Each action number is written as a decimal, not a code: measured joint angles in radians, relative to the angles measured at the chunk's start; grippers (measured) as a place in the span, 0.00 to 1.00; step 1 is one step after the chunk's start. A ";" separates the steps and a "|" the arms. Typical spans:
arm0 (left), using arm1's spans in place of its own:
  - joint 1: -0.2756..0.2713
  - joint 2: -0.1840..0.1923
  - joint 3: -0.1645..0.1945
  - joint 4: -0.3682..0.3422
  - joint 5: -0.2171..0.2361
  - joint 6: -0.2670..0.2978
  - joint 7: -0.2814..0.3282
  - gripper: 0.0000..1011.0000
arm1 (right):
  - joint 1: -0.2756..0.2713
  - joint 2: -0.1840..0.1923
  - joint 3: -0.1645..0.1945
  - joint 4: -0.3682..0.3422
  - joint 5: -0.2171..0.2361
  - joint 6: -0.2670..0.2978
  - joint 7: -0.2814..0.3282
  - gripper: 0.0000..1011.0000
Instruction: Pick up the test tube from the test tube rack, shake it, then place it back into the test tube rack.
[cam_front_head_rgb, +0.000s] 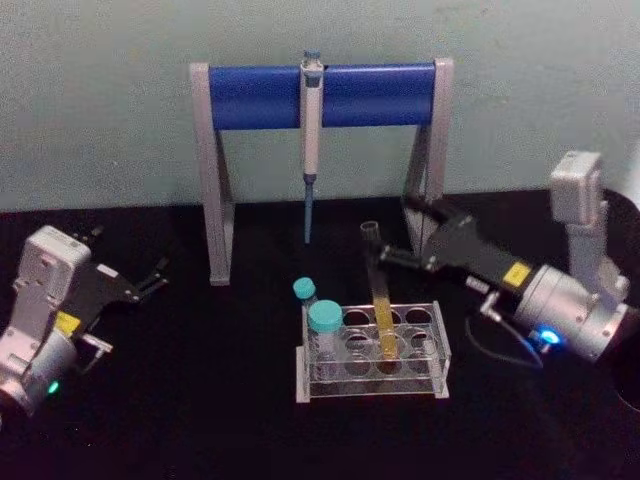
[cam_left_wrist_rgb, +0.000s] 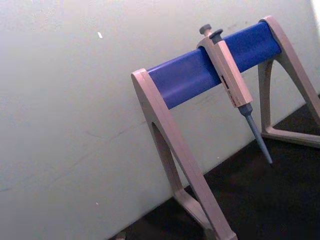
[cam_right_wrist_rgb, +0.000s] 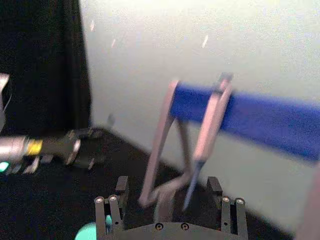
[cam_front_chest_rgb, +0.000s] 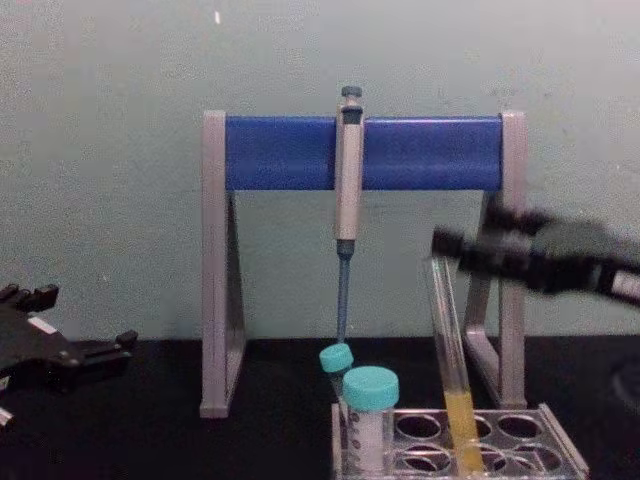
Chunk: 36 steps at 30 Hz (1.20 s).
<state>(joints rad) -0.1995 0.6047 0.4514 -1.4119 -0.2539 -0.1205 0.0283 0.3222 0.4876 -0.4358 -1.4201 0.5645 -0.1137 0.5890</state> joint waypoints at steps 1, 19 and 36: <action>0.000 0.000 0.000 0.000 0.000 0.000 0.000 0.99 | -0.010 -0.001 0.010 -0.014 -0.004 -0.016 -0.016 0.99; 0.000 0.000 0.000 0.000 0.000 0.000 0.000 0.99 | -0.135 -0.054 0.123 -0.124 -0.231 0.152 -0.459 0.99; 0.000 0.000 0.000 0.000 0.000 0.000 0.000 0.99 | -0.118 -0.102 0.143 -0.023 -0.233 0.302 -0.445 0.99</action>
<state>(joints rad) -0.1995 0.6047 0.4514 -1.4119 -0.2539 -0.1205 0.0282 0.2038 0.3857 -0.2928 -1.4428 0.3319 0.1883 0.1441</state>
